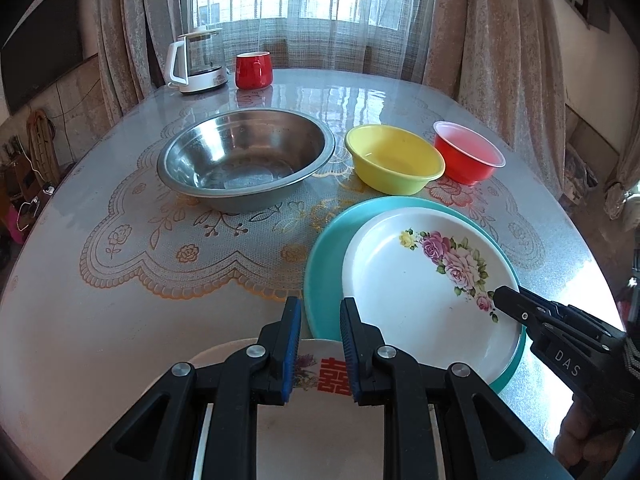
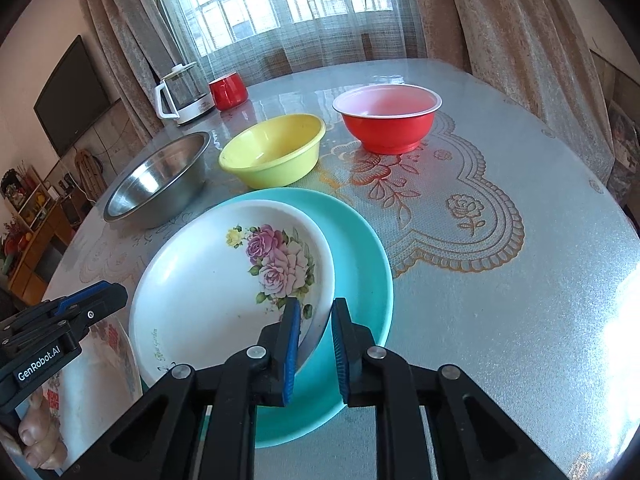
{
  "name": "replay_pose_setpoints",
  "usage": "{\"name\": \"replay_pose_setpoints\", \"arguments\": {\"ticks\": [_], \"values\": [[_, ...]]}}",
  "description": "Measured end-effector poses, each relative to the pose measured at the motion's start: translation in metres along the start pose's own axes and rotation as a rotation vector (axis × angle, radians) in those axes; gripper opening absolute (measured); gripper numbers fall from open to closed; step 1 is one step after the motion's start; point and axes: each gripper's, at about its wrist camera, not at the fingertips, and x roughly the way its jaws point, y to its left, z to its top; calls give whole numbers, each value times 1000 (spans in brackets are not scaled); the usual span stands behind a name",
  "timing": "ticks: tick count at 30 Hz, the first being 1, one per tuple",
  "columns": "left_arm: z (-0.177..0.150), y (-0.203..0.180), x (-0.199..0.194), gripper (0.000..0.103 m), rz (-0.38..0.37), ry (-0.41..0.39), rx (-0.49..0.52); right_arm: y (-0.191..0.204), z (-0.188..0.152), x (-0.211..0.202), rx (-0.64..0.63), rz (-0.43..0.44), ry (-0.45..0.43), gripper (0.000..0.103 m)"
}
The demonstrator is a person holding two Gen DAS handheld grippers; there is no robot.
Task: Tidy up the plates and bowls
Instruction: 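Move the right tool to the large double-happiness plate rim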
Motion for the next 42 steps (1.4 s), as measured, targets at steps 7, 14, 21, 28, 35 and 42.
{"name": "replay_pose_setpoints", "arguments": {"ticks": [7,14,21,28,35,42], "values": [[-4,6,-9,21,14,-16,-19,0,-2,0,2,14,-4,20],[-5,9,-25,21,29,-61,-12,0,-5,-4,-1,15,-15,20],[-15,15,-40,21,28,-81,-31,3,-7,-12,-5,15,-30,23],[-27,27,-51,21,42,-89,-62,5,-10,-16,-7,13,-35,24],[-37,42,-57,21,70,-90,-88,7,-12,-20,-12,14,-43,24],[-46,47,-61,21,91,-94,-85,8,-14,-24,-16,10,-48,24]]}}
